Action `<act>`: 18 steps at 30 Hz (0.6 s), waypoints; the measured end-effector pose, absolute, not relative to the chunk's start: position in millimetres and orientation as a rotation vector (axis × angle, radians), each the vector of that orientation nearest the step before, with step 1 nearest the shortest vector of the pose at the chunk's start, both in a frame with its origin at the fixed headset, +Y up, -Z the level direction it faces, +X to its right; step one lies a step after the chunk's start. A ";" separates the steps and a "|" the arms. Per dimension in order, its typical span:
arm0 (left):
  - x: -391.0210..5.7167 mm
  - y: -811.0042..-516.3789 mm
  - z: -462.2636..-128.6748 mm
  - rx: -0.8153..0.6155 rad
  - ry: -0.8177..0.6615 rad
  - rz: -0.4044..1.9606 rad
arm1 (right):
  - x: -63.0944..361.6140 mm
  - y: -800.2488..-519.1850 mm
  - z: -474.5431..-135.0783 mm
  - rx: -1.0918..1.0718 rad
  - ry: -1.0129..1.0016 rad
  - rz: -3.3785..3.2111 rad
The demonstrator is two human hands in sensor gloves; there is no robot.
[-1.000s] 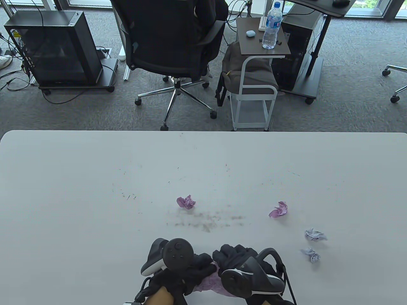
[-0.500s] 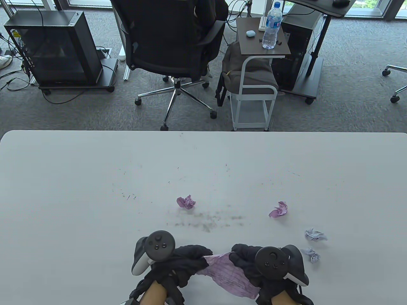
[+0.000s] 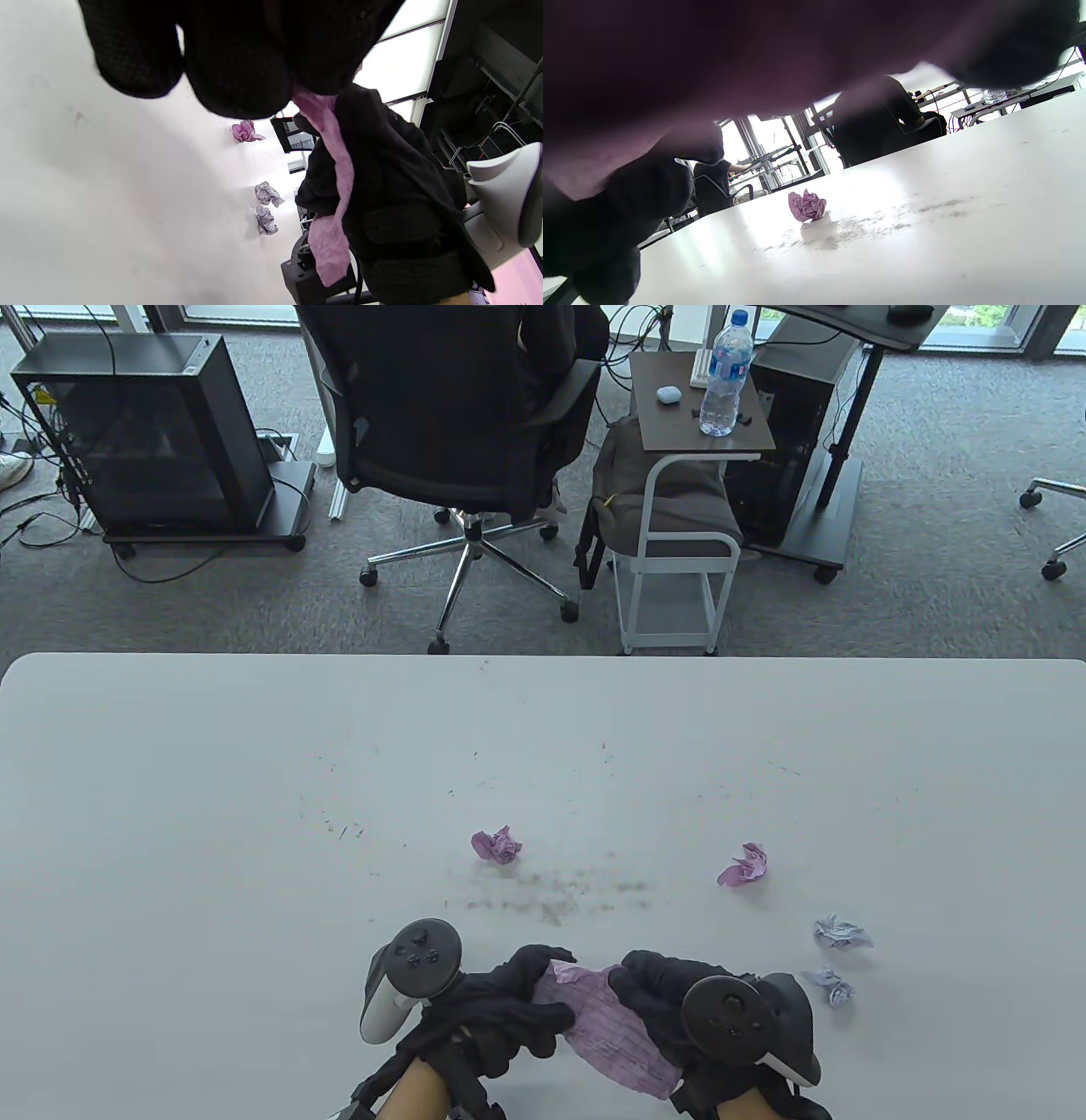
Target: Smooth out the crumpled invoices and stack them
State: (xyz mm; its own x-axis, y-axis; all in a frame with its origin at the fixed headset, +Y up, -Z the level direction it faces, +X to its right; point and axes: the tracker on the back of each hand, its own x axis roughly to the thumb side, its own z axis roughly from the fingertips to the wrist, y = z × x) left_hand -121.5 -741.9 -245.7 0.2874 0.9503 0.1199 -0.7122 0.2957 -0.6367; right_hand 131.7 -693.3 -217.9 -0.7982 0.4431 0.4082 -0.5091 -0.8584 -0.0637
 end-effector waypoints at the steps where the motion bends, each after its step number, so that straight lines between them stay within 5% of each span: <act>1: -122.6 -740.8 -246.3 -0.527 -0.539 1.171 | 133.2 -693.1 -218.1 0.520 -0.244 2.557; 11: -138.4 -737.3 -251.3 -0.506 -0.514 1.045 | 147.4 -692.5 -220.5 0.452 -0.235 2.485; 18: -156.5 -732.4 -250.7 -0.280 -0.467 0.846 | 138.2 -702.1 -223.2 0.492 -0.079 2.555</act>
State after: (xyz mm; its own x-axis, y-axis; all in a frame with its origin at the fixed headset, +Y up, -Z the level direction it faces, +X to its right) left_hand -156.5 -732.4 -250.7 0.5716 0.7701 0.2833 -0.6501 0.6357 -0.4162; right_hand 138.2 -702.1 -223.2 -0.7924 0.4925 0.3599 -0.5137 -0.8570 0.0417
